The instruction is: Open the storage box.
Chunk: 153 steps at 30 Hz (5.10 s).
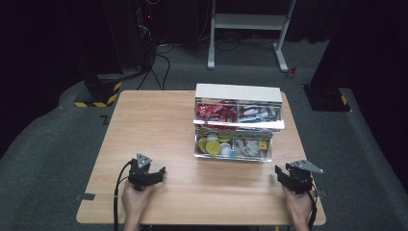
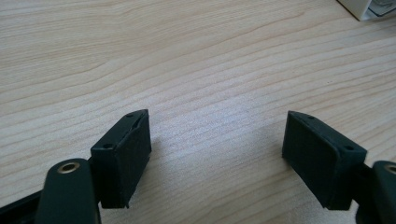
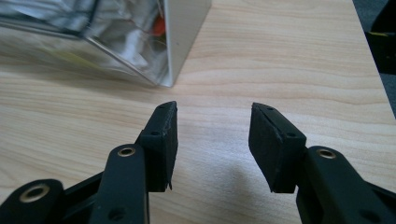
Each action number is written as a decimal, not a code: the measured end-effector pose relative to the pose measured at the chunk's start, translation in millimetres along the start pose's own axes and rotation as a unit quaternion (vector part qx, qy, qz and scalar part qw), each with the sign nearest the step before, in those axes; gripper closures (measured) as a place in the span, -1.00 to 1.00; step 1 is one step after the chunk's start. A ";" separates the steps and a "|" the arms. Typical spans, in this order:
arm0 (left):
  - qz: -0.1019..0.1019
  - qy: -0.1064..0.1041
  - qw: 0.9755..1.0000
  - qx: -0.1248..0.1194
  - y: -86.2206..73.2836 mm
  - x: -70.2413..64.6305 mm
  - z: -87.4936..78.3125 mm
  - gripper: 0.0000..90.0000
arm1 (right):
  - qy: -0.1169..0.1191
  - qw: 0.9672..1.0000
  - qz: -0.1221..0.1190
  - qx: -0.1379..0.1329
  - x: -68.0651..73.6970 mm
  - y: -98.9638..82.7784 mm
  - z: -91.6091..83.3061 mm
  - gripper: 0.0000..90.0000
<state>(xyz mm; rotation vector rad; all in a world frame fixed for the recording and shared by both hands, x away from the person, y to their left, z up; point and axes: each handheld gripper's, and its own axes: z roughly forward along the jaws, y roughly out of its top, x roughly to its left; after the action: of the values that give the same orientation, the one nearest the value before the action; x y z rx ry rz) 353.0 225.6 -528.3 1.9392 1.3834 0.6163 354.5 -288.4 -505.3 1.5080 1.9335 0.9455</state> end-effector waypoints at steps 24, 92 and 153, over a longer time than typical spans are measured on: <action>0.006 -0.005 1.000 0.000 0.2 -0.7 0.4 -0.47 | 0.065 0.997 -0.005 -0.046 13.7 28.5 -34.9 0.23; 0.012 -0.010 1.000 0.001 -0.1 -2.4 -0.2 -0.47 | 0.143 0.978 -0.108 -0.109 67.3 138.5 -72.9 0.50; 0.001 -0.019 0.999 -0.027 8.1 -4.0 -15.8 -0.38 | 0.131 0.977 -0.088 -0.147 63.0 196.6 -71.3 0.29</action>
<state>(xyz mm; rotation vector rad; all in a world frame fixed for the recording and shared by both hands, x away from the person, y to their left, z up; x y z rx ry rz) 345.6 224.0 -511.7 1.9016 1.3280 0.6079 405.6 -214.8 -306.1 1.0697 1.9590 1.3342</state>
